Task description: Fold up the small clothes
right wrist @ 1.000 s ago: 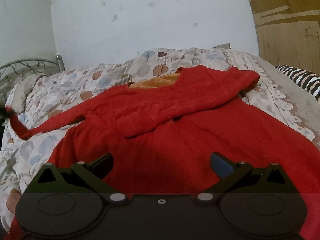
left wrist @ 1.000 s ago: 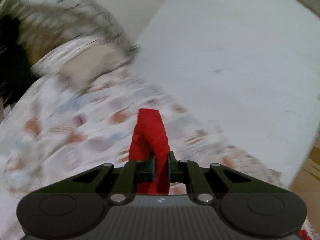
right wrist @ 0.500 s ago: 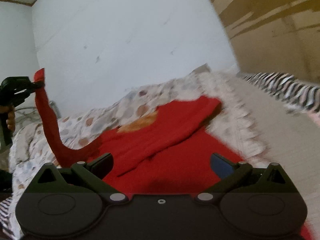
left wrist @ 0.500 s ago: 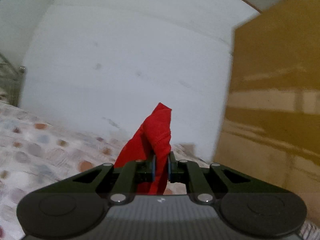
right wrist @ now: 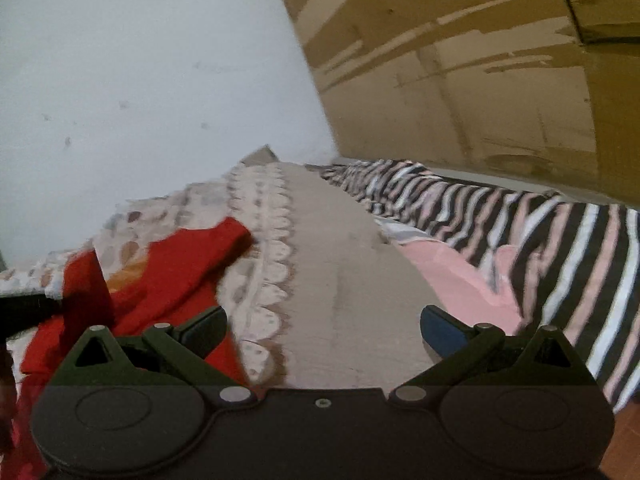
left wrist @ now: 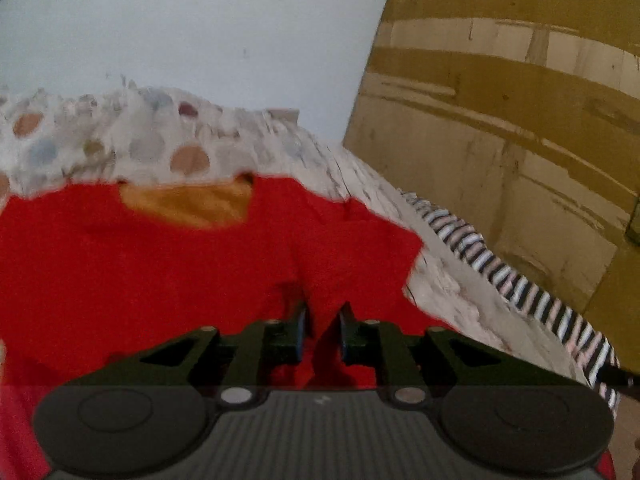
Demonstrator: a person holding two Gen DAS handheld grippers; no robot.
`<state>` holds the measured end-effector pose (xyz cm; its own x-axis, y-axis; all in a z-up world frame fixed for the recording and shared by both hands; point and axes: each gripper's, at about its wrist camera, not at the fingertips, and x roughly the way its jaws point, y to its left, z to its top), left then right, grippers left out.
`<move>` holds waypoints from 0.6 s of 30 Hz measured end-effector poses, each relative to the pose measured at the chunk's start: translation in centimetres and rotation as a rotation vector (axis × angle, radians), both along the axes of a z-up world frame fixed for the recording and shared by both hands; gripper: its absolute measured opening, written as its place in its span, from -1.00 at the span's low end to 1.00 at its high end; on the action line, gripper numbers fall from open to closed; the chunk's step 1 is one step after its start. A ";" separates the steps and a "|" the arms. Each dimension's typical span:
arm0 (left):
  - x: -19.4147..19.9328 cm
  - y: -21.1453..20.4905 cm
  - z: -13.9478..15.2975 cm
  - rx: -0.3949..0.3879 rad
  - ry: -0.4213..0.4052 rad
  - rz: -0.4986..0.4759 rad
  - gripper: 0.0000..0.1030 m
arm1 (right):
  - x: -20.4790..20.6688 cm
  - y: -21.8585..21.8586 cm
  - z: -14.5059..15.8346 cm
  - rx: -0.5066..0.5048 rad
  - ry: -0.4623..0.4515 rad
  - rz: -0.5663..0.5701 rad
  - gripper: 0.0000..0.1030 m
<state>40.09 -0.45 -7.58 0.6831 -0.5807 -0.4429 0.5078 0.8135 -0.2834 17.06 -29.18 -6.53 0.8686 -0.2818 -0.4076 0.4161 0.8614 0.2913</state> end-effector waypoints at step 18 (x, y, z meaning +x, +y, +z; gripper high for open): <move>-6.7 12.3 4.9 0.160 -0.055 0.286 0.99 | 2.2 6.1 5.4 -0.193 -0.076 0.100 0.99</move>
<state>33.35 11.86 -2.71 0.8340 -0.2882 -0.4706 0.2637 0.9572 -0.1190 19.24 -23.08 -1.16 0.9223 -0.2592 -0.2865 0.3090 0.9401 0.1441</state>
